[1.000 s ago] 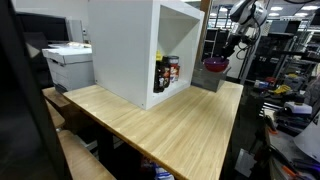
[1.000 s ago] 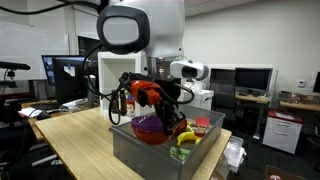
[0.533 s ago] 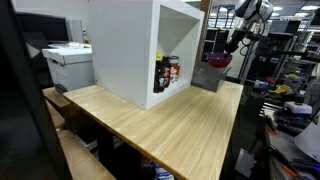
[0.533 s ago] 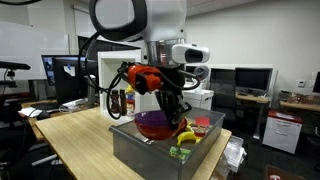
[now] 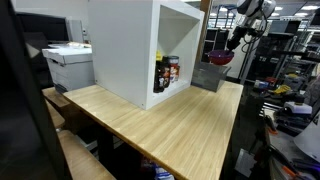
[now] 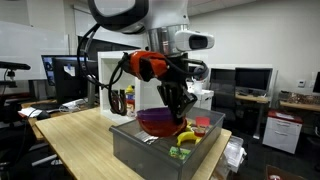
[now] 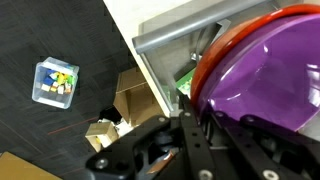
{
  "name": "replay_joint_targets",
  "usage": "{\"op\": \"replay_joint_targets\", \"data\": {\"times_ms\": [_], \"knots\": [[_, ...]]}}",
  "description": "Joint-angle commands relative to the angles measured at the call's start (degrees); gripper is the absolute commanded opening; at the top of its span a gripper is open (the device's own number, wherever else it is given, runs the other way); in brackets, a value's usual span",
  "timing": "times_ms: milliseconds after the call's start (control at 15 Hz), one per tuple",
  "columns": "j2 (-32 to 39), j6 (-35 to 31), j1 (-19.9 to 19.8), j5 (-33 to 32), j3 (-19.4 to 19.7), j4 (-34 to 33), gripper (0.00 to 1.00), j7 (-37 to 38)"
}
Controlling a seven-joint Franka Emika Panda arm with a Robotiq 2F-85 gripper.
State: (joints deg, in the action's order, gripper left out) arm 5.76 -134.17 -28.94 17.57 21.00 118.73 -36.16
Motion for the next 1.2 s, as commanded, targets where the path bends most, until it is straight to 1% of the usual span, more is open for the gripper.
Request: {"op": "replay_joint_targets", "data": {"times_ms": [0,400,1133], "knots": [[-3.0,2.0,0.6,-3.0,1.0,0.4,0.03,0.7],[-5.7,3.2,1.1,-5.3,1.8,0.5,0.03,0.7],[-9.8,6.8,2.1,-5.4,3.3,-0.9,0.03,0.9]]}}
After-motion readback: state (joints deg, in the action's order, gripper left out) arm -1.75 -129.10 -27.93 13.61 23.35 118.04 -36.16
